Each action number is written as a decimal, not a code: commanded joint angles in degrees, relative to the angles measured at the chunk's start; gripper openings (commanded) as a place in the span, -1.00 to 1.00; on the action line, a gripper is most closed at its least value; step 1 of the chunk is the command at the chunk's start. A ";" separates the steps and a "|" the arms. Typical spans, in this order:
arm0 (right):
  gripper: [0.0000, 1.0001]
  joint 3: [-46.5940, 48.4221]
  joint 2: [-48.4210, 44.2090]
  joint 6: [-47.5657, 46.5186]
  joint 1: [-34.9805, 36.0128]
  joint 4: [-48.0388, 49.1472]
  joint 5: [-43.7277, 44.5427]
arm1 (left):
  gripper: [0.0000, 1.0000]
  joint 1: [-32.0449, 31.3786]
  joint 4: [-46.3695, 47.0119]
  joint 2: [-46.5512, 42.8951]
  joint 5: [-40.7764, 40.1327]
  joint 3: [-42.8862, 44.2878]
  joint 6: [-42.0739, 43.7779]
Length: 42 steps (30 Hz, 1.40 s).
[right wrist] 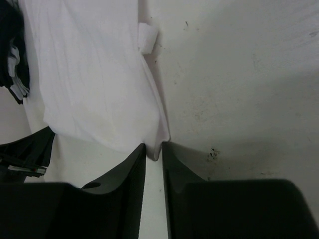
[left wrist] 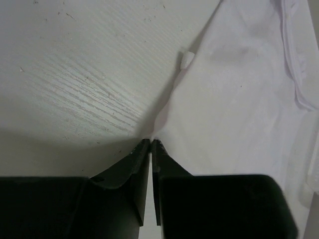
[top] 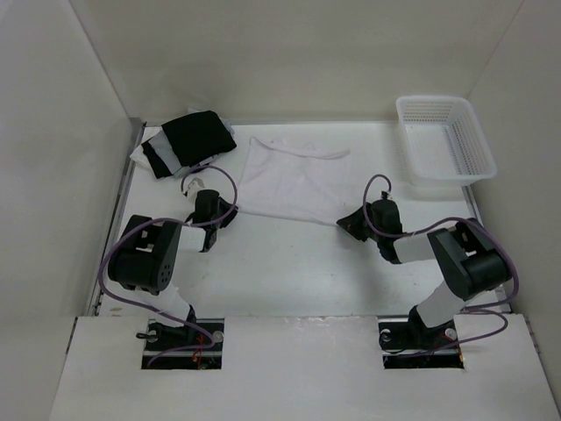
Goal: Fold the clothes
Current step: Fold the tank top
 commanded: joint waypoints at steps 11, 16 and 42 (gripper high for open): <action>-0.98 -4.73 -28.35 -4.42 3.03 -11.45 1.60 | -1.00 -1.22 -8.18 -31.55 2.42 -6.94 0.98; -0.97 1.32 -61.42 -9.09 10.93 -44.41 9.06 | -1.00 -2.62 -36.55 -63.63 2.78 -2.22 5.21; -0.94 30.59 -10.06 -15.94 -1.79 -27.94 -5.25 | -0.95 4.05 -14.63 -14.22 2.42 17.99 3.63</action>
